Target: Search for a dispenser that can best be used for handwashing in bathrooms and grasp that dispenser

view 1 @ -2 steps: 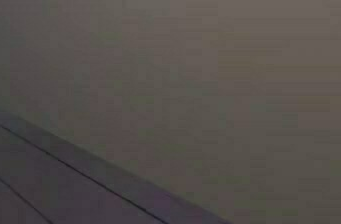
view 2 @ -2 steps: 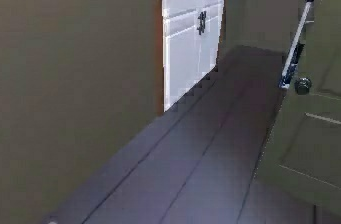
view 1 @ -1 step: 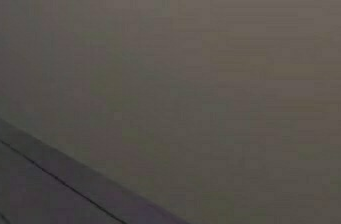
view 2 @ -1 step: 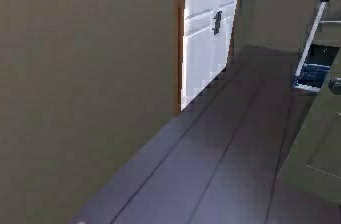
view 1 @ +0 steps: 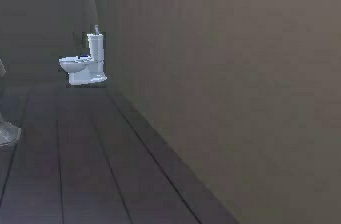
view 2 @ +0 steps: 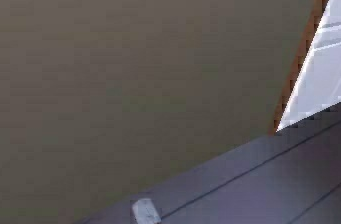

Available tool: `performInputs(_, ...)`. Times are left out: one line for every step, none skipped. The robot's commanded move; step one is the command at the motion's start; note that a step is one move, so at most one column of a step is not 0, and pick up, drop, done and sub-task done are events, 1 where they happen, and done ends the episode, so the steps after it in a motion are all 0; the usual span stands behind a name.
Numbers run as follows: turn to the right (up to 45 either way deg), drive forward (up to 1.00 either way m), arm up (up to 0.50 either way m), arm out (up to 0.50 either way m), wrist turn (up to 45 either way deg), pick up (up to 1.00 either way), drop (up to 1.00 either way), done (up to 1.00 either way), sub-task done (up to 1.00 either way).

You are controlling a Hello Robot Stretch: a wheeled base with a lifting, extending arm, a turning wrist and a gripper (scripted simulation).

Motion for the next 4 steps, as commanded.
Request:
performInputs(0.0, 0.30, 0.00, 0.00, 0.0, 0.00, 0.00, 0.00, 0.00)
performInputs(-21.0, 0.00, 0.00, 0.00, 0.0, 0.00, 0.00, 0.00, 0.00)
performInputs(0.0, 0.35, 0.00, 0.00, 0.0, 0.00, 0.00, 0.00, 0.00)
performInputs(-12.0, 0.00, 0.00, 0.00, 0.0, 0.00, 0.00, 0.00, 0.00)
